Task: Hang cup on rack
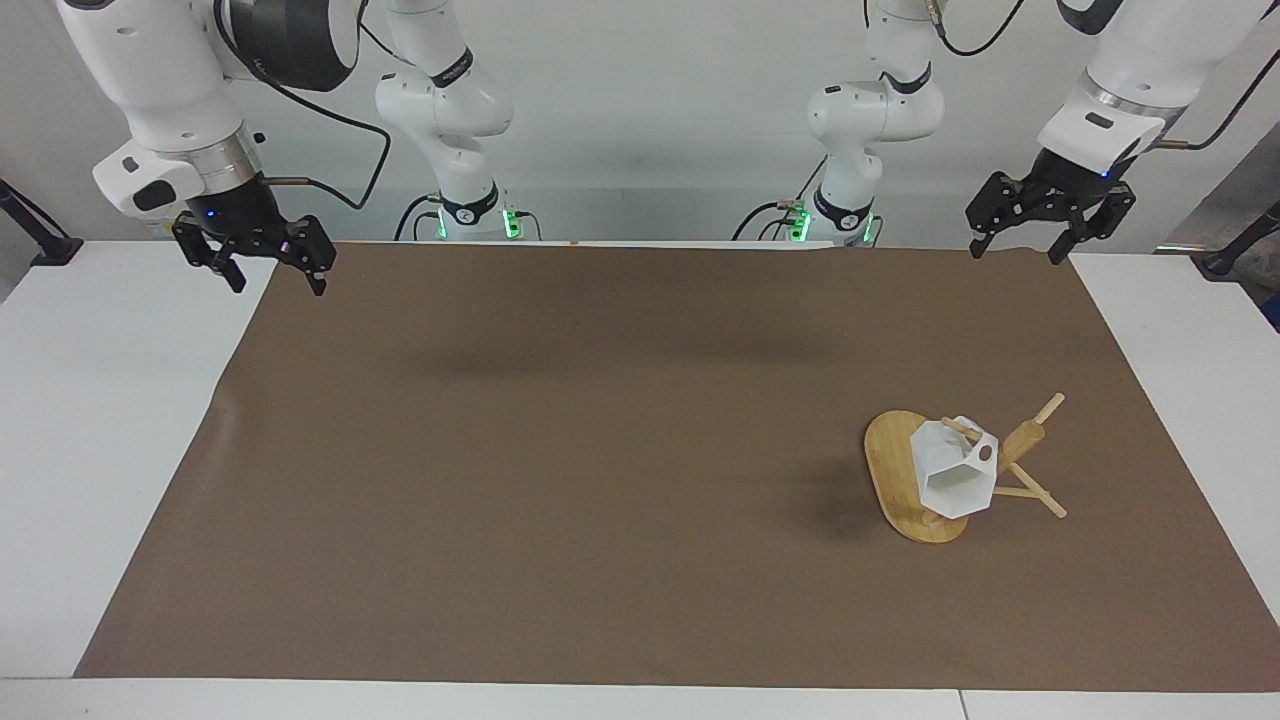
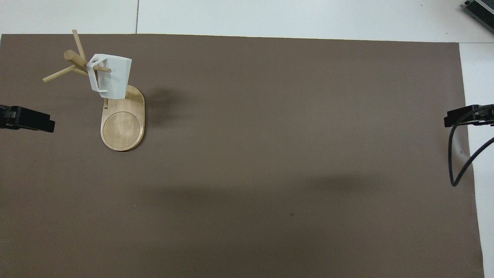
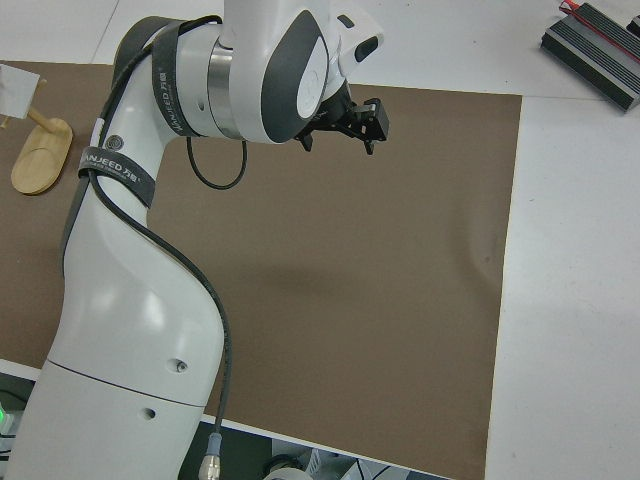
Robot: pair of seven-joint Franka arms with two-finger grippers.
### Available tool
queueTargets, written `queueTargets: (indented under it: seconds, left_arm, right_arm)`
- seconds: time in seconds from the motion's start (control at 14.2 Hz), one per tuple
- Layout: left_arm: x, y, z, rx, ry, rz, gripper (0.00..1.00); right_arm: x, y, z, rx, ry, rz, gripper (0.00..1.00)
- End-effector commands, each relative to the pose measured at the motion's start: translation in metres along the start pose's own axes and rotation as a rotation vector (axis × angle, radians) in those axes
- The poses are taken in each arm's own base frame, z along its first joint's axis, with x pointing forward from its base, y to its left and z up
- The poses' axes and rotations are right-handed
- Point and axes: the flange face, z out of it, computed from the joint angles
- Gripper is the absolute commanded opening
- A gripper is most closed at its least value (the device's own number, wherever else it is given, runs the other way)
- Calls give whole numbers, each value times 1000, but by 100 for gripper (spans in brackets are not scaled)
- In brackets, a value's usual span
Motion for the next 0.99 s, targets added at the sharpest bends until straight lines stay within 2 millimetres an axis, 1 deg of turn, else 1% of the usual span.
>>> queueTargets:
  seconds: [0.0,0.07,0.14,0.21,0.35,0.63,0.7,0.77,0.84,0.91]
  left_arm:
    - [2,0,-13,20,-26,19,100]
    - [-4,6,-19,21,-12,33,100]
    - [-6,11,-15,20,-31,39,100]
    - [-8,13,-6,19,-47,43,100]
    - [-8,15,-6,21,-46,49,100]
    - [-12,11,1,18,-72,69,100]
    - [-20,8,6,18,-86,64,100]
    - [-26,7,16,17,-97,62,100]
    - [-27,7,21,18,-86,62,100]
    - [-26,5,20,19,-68,58,100]
  right_arm:
    - [-6,1,-1,15,13,-7,100]
    - [-6,1,-1,15,13,-8,100]
    - [-6,1,-1,15,13,-7,100]
    - [-6,1,-1,15,13,-10,100]
    - [-6,1,-1,15,13,-8,100]
    - [-6,1,-1,15,13,-8,100]
    - [-6,1,-1,15,13,-8,100]
    - [-6,1,-1,15,13,-7,100]
    - [-6,1,-1,15,13,-8,100]
    - [-6,1,-1,15,13,-8,100]
